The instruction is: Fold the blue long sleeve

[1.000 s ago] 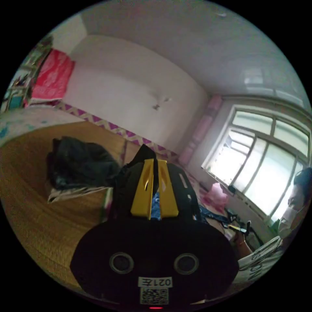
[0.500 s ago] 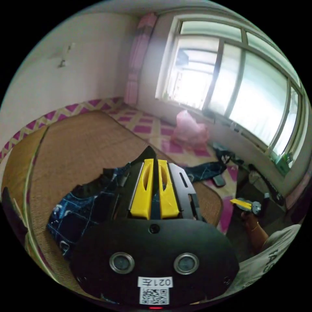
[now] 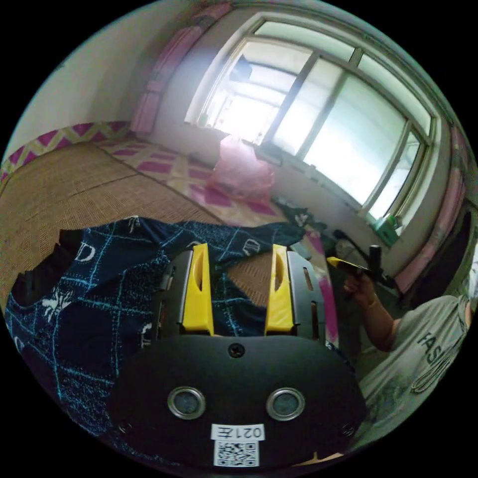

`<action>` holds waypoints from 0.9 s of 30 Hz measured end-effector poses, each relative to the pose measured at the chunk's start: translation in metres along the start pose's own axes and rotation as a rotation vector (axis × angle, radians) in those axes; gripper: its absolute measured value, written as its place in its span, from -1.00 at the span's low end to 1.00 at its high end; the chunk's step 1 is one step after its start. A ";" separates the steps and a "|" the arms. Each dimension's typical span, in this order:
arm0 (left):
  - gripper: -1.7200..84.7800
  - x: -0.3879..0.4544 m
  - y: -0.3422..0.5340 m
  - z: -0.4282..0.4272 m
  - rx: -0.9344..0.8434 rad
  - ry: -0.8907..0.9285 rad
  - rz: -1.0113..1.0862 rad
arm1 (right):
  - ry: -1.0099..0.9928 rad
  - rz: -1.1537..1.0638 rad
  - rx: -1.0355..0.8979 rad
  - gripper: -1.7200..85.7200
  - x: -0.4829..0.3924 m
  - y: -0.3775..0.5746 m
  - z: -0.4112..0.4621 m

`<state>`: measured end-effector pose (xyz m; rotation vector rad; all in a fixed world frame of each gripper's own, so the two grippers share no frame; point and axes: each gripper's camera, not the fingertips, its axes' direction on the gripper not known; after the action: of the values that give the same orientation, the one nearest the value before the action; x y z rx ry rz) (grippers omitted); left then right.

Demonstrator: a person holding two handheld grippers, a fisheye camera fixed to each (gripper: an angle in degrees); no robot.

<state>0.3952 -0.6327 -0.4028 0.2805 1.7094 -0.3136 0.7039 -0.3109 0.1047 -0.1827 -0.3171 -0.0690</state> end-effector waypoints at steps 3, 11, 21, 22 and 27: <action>-0.66 0.018 0.019 -0.034 -0.003 -0.072 0.060 | 0.113 0.189 0.075 -0.69 0.055 -0.029 0.002; -0.77 0.043 0.091 -0.116 0.001 -0.189 0.035 | 0.038 0.610 0.118 -0.75 0.164 -0.066 0.046; -0.94 0.054 0.186 -0.232 0.131 -0.216 -0.121 | -0.045 0.381 0.189 -0.96 0.044 -0.135 0.093; -0.96 0.055 0.197 -0.250 0.158 -0.228 -0.134 | -0.041 0.247 0.194 -0.96 -0.008 -0.153 0.097; -0.98 0.063 0.235 -0.312 0.198 -0.243 -0.143 | -0.083 -0.250 0.157 -0.97 -0.244 -0.203 0.143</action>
<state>0.1826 -0.2997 -0.4295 0.2542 1.4631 -0.6005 0.4101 -0.4736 0.1953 0.0110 -0.4249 -0.2829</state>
